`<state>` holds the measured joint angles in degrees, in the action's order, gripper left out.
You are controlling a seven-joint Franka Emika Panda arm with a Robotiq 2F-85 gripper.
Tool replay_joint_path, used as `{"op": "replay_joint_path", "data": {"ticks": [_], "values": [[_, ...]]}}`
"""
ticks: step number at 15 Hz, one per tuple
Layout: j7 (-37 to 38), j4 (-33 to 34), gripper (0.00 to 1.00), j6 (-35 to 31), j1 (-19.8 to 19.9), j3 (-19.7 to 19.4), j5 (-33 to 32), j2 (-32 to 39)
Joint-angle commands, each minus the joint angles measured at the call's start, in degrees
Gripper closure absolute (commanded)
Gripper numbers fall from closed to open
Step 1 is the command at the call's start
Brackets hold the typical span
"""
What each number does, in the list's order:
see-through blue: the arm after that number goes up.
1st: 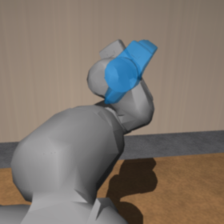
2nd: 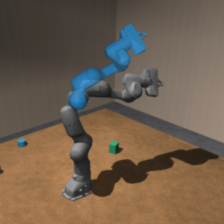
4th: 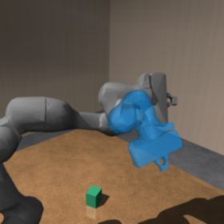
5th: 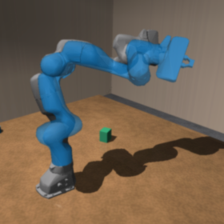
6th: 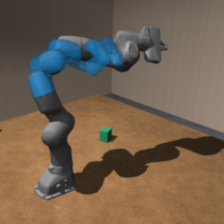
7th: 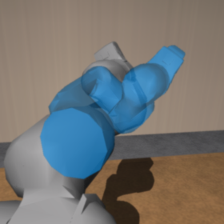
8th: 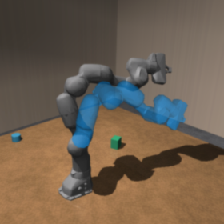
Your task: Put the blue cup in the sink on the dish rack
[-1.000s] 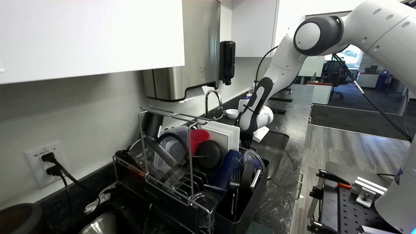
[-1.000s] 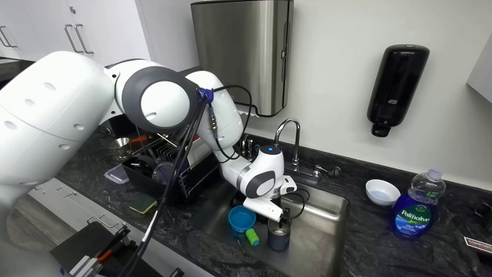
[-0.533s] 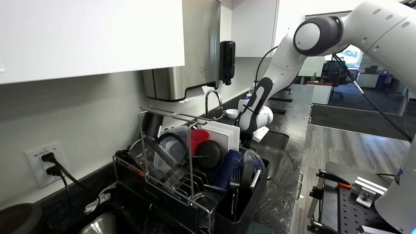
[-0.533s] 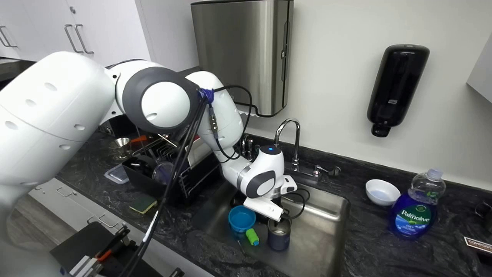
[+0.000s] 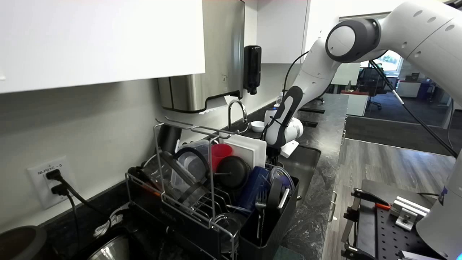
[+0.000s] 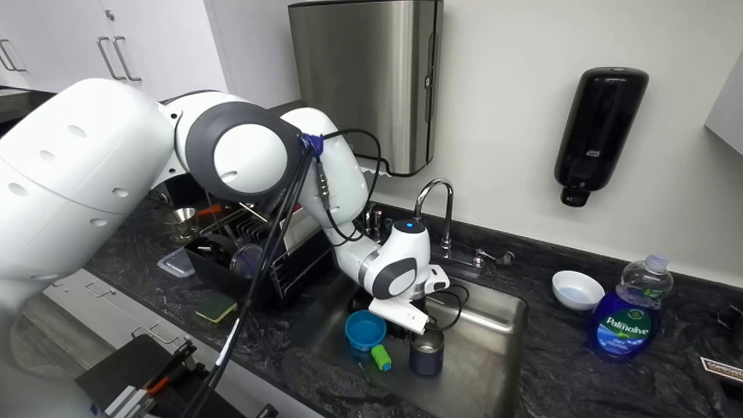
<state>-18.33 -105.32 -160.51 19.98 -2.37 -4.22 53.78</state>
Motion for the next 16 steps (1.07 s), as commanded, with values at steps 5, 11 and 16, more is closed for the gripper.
{"op": "replay_joint_path", "data": {"ticks": [5,11,16], "values": [[1.24,-1.51,0.98,-0.77,-0.66,-1.09,-0.31,-1.34],[0.35,-5.50,0.98,-1.21,-0.09,-0.78,-0.39,-5.35],[-0.58,-8.65,0.98,-0.38,0.45,-0.14,-0.26,-9.08]]}}
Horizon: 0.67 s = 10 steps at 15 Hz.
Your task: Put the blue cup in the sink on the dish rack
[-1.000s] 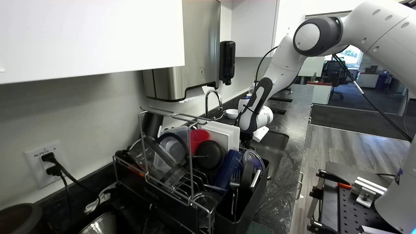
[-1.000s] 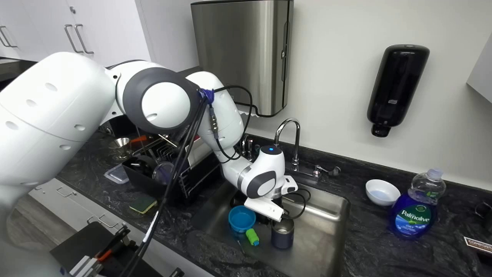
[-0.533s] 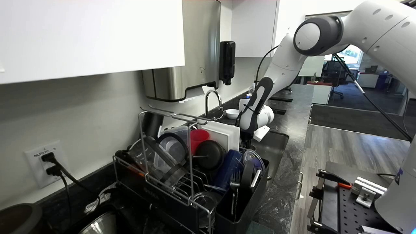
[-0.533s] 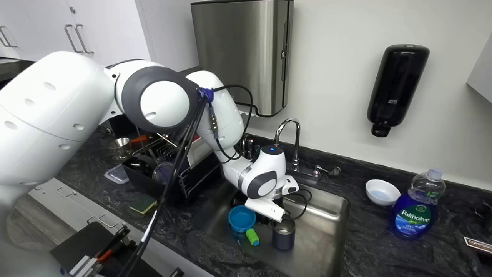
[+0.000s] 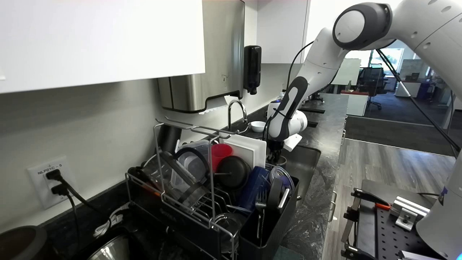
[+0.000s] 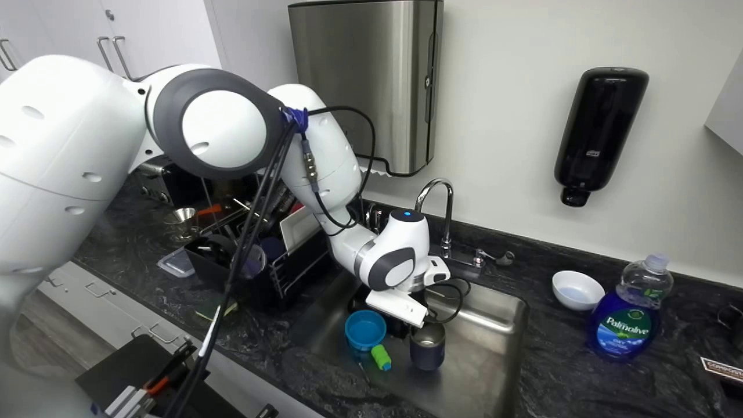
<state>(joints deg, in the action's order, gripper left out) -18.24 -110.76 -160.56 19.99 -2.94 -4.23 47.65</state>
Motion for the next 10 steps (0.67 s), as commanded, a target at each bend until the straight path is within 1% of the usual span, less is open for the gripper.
{"op": "replay_joint_path", "data": {"ticks": [1,10], "values": [[-1.16,-3.78,0.98,0.02,0.77,0.78,-0.19,-3.72],[-9.69,-8.45,0.98,5.82,5.61,5.89,1.48,-11.43]]}}
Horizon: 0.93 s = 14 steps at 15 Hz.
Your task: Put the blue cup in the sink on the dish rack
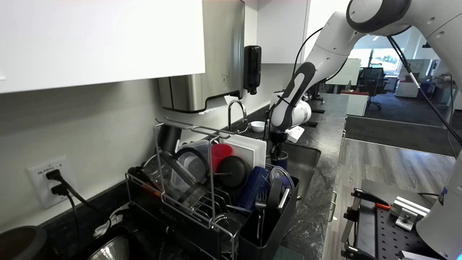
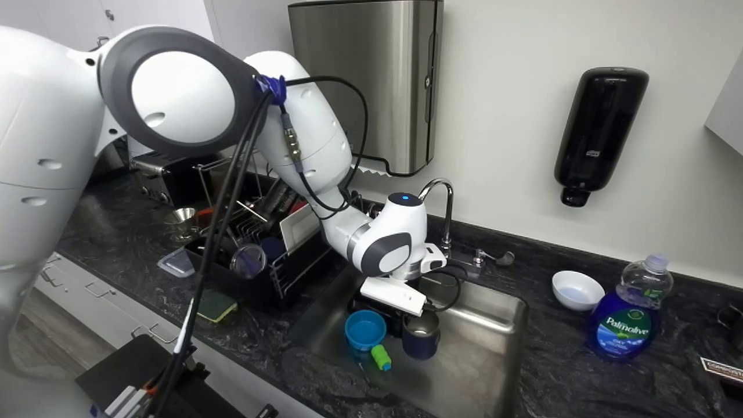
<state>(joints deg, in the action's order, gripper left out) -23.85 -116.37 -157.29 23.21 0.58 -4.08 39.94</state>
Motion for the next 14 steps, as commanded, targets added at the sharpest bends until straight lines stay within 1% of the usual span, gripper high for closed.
{"op": "replay_joint_path", "data": {"ticks": [1,5,7,9,11,14], "values": [[-5.12,-3.40,0.98,3.17,2.70,2.78,1.59,-4.74],[-13.31,-4.81,0.98,8.75,6.24,6.34,5.49,-8.23],[-18.93,-4.95,0.98,12.62,7.44,7.20,8.73,-9.65],[-24.09,-4.82,0.98,16.39,7.58,6.69,11.58,-10.71],[-27.95,-4.64,0.98,19.68,7.03,5.39,13.66,-11.70],[-33.11,-4.56,0.98,22.95,6.58,4.06,16.61,-12.78]]}}
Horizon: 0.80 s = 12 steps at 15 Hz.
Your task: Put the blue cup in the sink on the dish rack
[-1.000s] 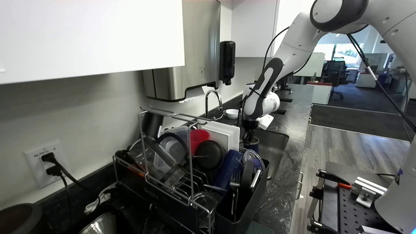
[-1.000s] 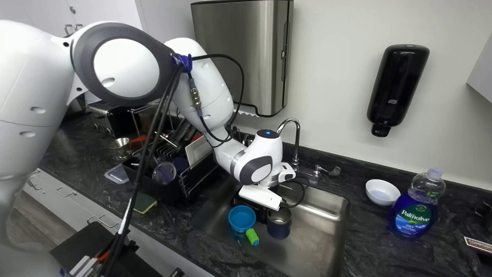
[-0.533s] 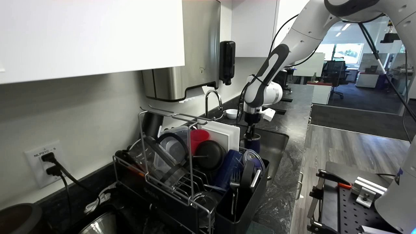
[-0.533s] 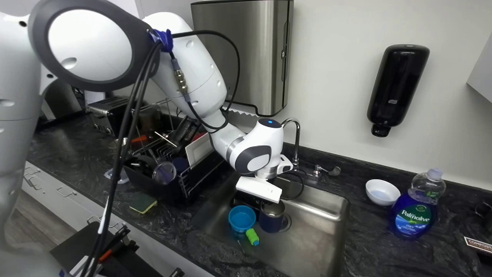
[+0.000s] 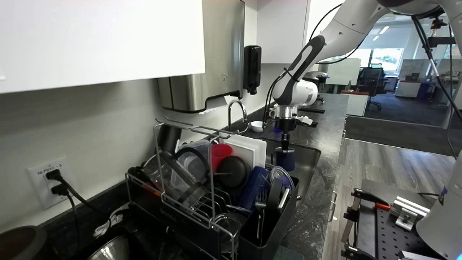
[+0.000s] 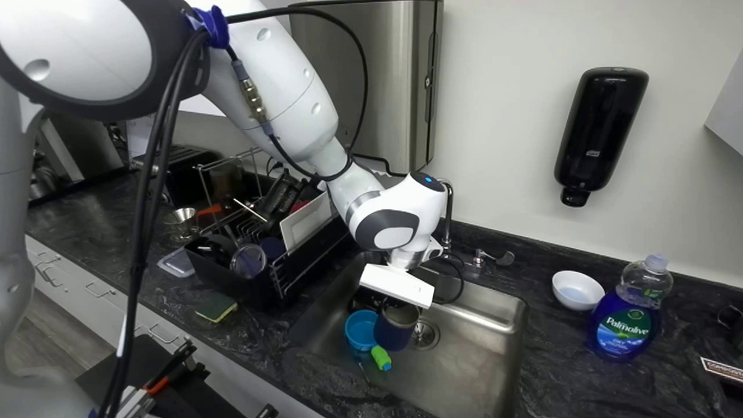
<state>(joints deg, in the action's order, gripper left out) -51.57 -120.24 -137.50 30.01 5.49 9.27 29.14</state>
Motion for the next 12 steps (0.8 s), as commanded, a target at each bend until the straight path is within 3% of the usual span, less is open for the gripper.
{"op": "replay_joint_path", "data": {"ticks": [1,8,12], "values": [[-7.45,-0.58,0.98,4.59,-0.15,-1.04,4.41,-2.33],[-18.46,1.93,0.98,17.27,-1.09,-3.92,11.71,-3.43],[-17.39,1.70,0.93,15.91,-3.40,-6.37,11.49,-2.98]]}}
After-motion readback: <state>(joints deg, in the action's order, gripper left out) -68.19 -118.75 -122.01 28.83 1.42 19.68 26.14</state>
